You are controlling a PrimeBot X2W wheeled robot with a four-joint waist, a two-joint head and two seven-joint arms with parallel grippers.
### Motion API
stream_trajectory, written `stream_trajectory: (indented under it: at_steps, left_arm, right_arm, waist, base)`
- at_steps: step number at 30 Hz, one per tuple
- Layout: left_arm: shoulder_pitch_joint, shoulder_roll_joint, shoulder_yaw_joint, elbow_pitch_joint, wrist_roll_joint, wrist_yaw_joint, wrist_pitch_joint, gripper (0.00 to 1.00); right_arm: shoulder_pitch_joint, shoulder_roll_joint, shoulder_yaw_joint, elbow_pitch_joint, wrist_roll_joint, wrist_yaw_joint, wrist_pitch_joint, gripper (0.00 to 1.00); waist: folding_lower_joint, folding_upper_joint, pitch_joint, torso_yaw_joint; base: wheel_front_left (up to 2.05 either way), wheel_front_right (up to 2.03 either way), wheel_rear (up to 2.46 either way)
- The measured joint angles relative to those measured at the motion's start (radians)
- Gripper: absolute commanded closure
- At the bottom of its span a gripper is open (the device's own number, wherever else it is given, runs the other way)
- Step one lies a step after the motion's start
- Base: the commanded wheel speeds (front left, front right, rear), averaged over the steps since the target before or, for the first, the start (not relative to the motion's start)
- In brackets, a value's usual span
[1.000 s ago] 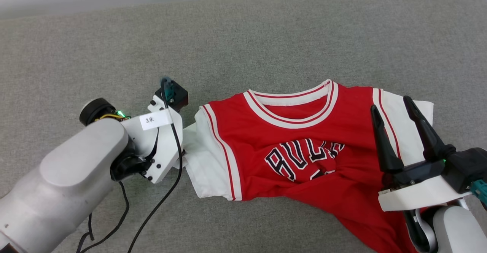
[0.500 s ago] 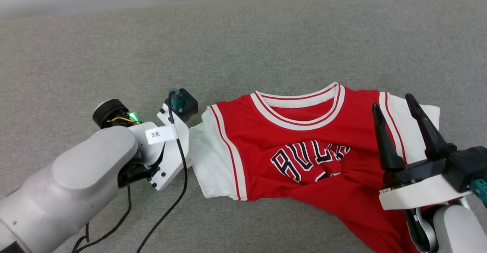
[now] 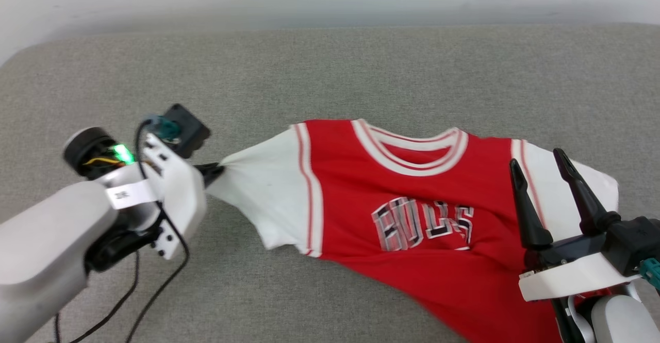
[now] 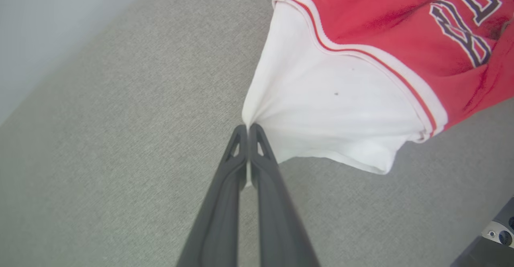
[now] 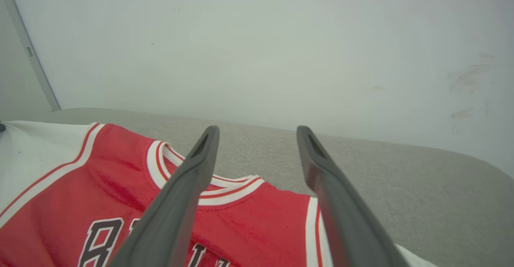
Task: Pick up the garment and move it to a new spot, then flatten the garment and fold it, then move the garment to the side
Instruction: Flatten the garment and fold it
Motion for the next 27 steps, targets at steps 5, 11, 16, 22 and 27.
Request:
stream_trajectory:
  at_steps: [5,11,16,22,27]
  left_arm:
    - [0.046,0.11,0.03,-0.038,-0.047,0.062,0.007,1.0]
    - [0.139,0.153,0.037,0.051,-0.129,0.102,-0.01,1.0]
    - [0.199,0.149,0.039,0.169,-0.184,0.102,-0.035,1.0]
    - [0.235,0.091,0.031,0.288,-0.215,0.072,-0.064,1.0]
    - [0.243,0.024,0.044,0.341,-0.202,0.074,-0.171,0.0]
  right_arm:
    - [0.0,0.0,-0.001,0.0,0.0,0.0,0.0,0.0]
    - [0.0,0.0,0.003,0.013,0.001,0.0,0.0,0.0]
    - [-0.001,-0.009,-0.014,0.021,0.001,0.0,0.0,0.0]
    - [-0.001,-0.016,-0.029,0.038,-0.002,0.0,0.0,0.0]
    - [-0.011,-0.04,-0.04,0.054,0.001,0.0,0.0,0.0]
  waist:
    - [0.0001,0.0,0.002,0.012]
    - [0.0,0.0,0.013,0.0]
    - [0.0,0.0,0.027,-0.015]
    - [0.0001,0.0,0.037,-0.018]
    - [0.0,0.0,0.017,-0.008]
  base:
    - [0.0,0.0,0.0]
    - [0.0,0.0,0.0]
    - [0.0,0.0,0.0]
    - [0.0,0.0,0.0]
    - [0.0,0.0,0.0]
